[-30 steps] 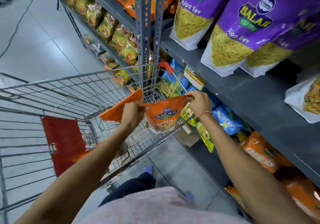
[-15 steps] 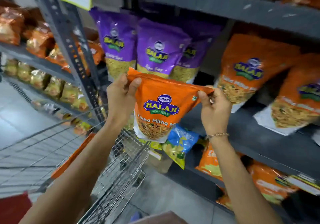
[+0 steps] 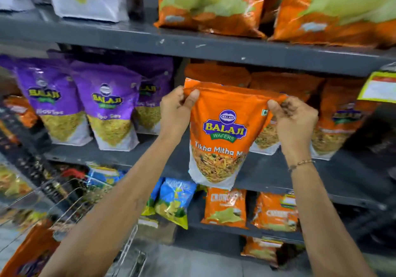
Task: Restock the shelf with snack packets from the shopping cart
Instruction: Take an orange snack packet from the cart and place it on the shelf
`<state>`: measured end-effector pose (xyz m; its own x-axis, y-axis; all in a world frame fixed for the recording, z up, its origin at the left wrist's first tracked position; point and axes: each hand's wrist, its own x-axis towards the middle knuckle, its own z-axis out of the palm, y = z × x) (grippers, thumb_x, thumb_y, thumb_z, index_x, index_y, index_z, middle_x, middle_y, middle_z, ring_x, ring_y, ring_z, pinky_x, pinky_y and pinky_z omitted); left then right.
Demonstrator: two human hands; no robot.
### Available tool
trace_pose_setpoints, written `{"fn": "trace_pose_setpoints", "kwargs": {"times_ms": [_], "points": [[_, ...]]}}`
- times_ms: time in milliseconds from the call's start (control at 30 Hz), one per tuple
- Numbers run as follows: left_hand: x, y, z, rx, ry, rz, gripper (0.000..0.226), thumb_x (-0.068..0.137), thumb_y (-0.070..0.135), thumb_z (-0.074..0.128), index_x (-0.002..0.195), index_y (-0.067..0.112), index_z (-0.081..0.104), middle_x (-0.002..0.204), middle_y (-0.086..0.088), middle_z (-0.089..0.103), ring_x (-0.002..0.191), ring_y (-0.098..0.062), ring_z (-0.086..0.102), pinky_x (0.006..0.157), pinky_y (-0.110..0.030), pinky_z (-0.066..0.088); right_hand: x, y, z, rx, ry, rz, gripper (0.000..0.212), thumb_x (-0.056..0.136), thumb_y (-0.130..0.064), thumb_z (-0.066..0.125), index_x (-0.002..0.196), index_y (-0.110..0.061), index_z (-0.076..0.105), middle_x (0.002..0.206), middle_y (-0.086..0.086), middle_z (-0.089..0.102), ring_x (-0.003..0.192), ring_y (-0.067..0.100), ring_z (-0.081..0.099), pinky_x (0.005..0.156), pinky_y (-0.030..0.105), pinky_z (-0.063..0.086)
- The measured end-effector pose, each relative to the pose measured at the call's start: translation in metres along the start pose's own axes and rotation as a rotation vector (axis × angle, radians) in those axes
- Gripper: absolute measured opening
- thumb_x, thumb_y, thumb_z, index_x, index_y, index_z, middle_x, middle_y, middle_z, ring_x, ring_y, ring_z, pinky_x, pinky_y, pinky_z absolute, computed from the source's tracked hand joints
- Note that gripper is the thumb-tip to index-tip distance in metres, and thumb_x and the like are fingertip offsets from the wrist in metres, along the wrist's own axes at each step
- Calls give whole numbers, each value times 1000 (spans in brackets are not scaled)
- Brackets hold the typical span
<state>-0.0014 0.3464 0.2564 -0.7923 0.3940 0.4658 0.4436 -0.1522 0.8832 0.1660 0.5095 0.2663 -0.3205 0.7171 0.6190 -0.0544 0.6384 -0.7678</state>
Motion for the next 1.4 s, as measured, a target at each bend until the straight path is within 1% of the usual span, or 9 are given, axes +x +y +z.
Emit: {"fn": "trace_pose_setpoints", "kwargs": {"times_ms": [67,233,400,667,833,933,1067,1300,1400], "points": [[4,1,16,-18,-17,-13,20,90,26,55,74,14,56,68,3,61,64,-6,57,62,-34,52,9,6,-8,-24,0,1,20,79,-20,68,66,-7,59,65,16,64,60,12,51,58,38,46],[18,-6,38,-43,-27,-75,19,89,26,57,80,9,57,81,-8,65,75,-18,62,76,-48,56,25,10,-12,-110,-12,-3,24,81,-17,67,62,-23,55,61,-3,60,50,-11,51,50,4,36],[27,-14,49,-116,-39,-96,8,89,21,57,81,19,59,88,-5,67,86,-22,66,82,-46,56,40,24,-4,-94,-39,55,28,81,-18,68,61,-4,54,58,5,54,48,2,37,46,17,30],[27,-33,47,-91,-48,-83,5,89,21,58,84,22,60,89,0,69,85,-18,67,82,-43,57,38,37,7,-85,-65,90,26,84,-24,64,61,-21,51,58,-7,52,53,2,41,59,24,35],[14,-39,37,-30,-31,-125,23,88,16,59,107,2,59,104,-9,69,87,-10,66,74,-20,57,8,34,19,-121,178,-13,28,83,-13,63,110,-15,57,109,12,60,94,19,59,80,24,49],[-8,-51,3,8,10,-179,29,88,8,59,117,5,55,111,-5,65,93,2,62,85,-15,50,-34,24,42,-114,258,-211,16,86,-8,61,102,-5,59,105,22,55,97,25,54,85,18,44],[-50,-65,-82,95,111,-248,22,86,8,60,108,3,60,99,-7,69,79,15,62,77,-6,48,-97,14,107,38,-133,-269,5,83,-2,61,84,-7,63,89,12,59,85,21,55,72,41,51],[-171,-88,-279,445,478,-498,11,87,20,61,91,11,66,76,1,66,63,0,58,57,-19,45,-215,-27,243,84,-1127,-204,7,81,-10,64,81,-17,65,84,-4,61,75,18,62,73,32,51],[-229,-111,-352,651,534,-762,31,82,19,67,108,4,60,105,-14,67,97,-25,64,79,-31,50,-264,-40,301,-17,-1410,-260,10,80,-8,64,89,-11,67,93,10,68,85,26,63,77,22,42]]}}
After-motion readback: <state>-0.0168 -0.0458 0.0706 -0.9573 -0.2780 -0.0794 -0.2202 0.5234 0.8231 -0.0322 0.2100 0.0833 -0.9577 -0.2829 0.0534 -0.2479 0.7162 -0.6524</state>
